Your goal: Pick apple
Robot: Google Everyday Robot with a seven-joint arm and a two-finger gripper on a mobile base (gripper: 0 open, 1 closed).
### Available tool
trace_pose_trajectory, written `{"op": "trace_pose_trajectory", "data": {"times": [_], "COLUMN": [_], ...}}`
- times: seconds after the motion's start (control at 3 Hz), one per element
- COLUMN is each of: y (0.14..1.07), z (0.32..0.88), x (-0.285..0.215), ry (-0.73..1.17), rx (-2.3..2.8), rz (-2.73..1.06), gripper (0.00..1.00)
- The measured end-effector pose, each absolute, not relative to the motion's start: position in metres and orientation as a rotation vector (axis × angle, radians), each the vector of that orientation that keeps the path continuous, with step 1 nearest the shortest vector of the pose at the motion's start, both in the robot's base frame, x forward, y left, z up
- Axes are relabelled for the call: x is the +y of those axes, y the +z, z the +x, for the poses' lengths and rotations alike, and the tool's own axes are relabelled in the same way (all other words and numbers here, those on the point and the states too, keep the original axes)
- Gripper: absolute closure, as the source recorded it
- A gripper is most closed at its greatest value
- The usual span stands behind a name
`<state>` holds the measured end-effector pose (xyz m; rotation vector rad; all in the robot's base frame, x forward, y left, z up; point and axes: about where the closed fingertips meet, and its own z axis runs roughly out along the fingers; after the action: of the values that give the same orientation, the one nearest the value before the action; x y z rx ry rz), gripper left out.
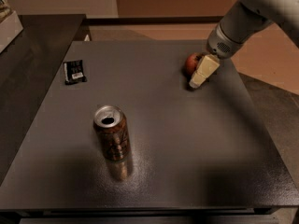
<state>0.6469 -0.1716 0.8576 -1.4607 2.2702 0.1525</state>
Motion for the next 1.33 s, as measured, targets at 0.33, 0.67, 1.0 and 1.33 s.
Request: {"op": "trace_pose_trajectory", "data": {"times": [0.33,0.67,1.0,1.33], "y": [0.853,0.859,0.880,0.918], "z": [0.648,0.646,0.635,0.619], "x": [-0.170,-0.165,-0.157,-0.148], "ry": [0.173,0.198,0.215,0.239], "rx": [2.277,2.254,2.200,2.123], "rz": [-1.458,-1.462,-1.481,-1.515], "gripper": [0.39,0.64,0.87,1.00]}}
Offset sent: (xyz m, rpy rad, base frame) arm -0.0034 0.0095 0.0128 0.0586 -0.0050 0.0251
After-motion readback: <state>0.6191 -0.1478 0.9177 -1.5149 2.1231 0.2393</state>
